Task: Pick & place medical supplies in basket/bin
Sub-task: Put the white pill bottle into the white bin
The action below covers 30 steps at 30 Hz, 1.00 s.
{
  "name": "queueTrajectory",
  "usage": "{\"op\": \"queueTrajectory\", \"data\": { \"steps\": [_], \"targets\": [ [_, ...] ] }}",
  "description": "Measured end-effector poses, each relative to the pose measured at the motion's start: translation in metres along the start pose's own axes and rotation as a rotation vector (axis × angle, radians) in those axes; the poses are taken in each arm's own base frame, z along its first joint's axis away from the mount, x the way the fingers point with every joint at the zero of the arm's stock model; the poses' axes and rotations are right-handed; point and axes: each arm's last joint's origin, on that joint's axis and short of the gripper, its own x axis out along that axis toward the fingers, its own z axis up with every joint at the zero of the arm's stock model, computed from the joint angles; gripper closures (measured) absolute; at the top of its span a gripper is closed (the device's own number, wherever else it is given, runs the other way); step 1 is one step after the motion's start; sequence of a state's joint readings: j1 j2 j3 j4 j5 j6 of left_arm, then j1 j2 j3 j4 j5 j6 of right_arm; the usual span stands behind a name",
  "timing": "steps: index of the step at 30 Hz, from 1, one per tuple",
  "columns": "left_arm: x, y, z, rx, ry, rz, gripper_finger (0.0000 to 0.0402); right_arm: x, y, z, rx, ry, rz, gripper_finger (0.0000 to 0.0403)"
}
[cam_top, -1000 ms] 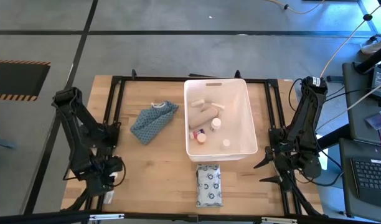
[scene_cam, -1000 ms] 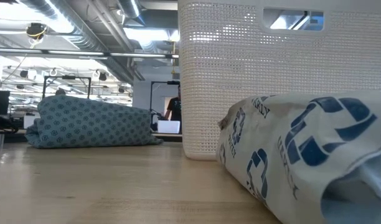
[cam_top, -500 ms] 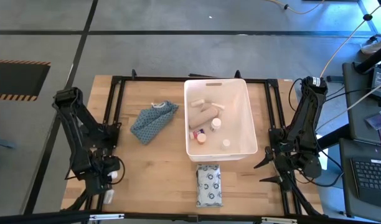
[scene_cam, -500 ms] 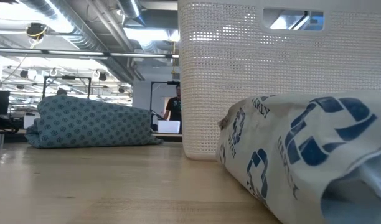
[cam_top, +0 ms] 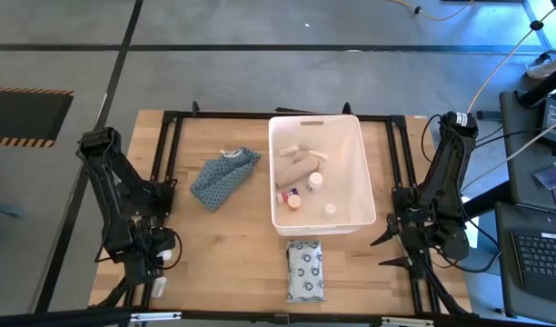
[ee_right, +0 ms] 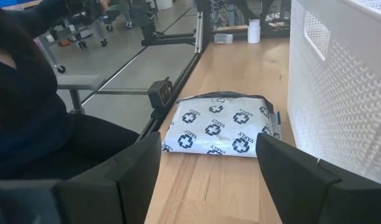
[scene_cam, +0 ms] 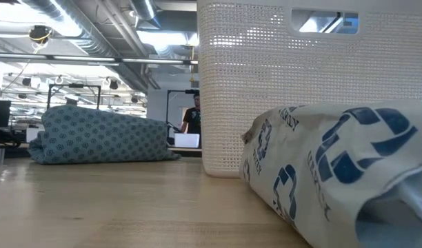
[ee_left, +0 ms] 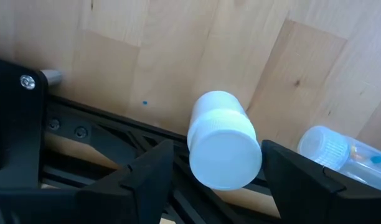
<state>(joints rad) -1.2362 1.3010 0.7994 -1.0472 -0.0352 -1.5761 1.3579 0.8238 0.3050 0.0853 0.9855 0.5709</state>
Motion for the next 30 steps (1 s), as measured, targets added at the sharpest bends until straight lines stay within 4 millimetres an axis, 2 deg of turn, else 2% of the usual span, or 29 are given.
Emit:
{"op": "queueTrajectory", "data": {
  "steps": [19,25,30],
  "targets": [
    [-0.0001,-0.0004,-0.0002,0.007,0.013,-0.004,0.017,0.0,0.0,0.0,0.006,0.0,0.0,0.0139],
    [0.0,-0.0003,-0.0008,0.0,0.033,-0.002,0.0197,0.0,0.0,-0.0001,0.025,0.002,0.002,0.0139],
    [0.0,0.0003,0.0008,-0.032,-0.023,0.004,0.0227,0.0,0.0001,-0.0001,0.023,0.002,0.003,0.0139]
  ]
}}
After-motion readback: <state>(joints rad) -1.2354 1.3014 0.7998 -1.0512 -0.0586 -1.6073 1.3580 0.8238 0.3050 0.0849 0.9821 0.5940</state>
